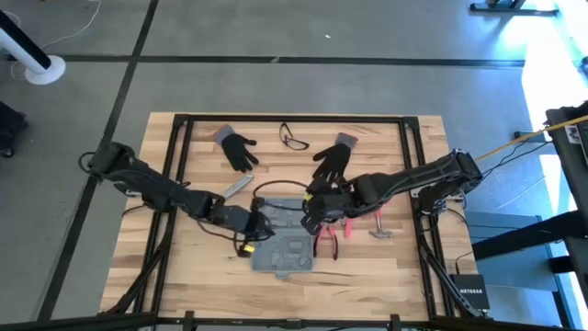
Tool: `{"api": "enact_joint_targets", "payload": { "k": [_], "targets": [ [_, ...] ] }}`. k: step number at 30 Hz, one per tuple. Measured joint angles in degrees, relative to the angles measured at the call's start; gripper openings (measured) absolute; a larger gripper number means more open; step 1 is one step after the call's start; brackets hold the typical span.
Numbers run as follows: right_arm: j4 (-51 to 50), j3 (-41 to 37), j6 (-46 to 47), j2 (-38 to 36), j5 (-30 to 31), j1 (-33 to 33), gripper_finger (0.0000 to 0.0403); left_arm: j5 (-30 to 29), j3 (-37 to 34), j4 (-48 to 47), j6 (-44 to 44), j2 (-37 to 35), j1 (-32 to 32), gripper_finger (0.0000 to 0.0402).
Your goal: Prefit tool cases
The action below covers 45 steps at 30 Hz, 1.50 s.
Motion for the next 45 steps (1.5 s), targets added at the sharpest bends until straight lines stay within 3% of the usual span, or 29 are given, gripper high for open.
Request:
{"api": "enact_joint_targets", "payload": {
  "k": [9,13,19,25,29,37,41,45],
  "targets": [
    [-0.25,0.00,0.76,-1.80,2.64,0.00,0.0000,-0.21,0.25,-1.14,-6.62,8.19,4.47,0.0000],
    [-0.45,0.00,-0.67,-1.88,2.64,0.02,0.0000,0.01,0.31,-7.30,-8.10,8.45,4.69,0.0000],
    [-3.49,0.00,-3.15,-1.87,2.51,0.02,0.0000,4.37,0.38,-22.27,-11.42,7.79,-0.10,0.0000],
    [-4.49,-2.20,-3.90,-1.89,0.75,-0.09,0.0000,3.84,-1.86,-30.26,-24.34,4.58,-7.27,0.0000],
    [6.04,-8.09,-3.35,-1.89,-2.22,-0.55,0.0000,1.43,-2.60,-33.89,-34.36,2.01,-11.51,0.0000],
    [31.36,-22.99,4.44,-1.37,-2.12,-2.72,0.0000,-5.36,-2.51,-49.12,-53.37,0.25,-18.43,0.0000],
    [45.83,-31.32,11.11,-1.39,-3.45,-4.26,0.0000,-5.74,-2.58,-49.69,-58.11,-0.85,-20.84,0.0000],
    [53.45,-38.35,16.31,-1.39,-7.40,-4.22,0.0000,-4.52,-2.43,-50.45,-60.83,-3.57,-21.64,0.0000]
  ]
}}
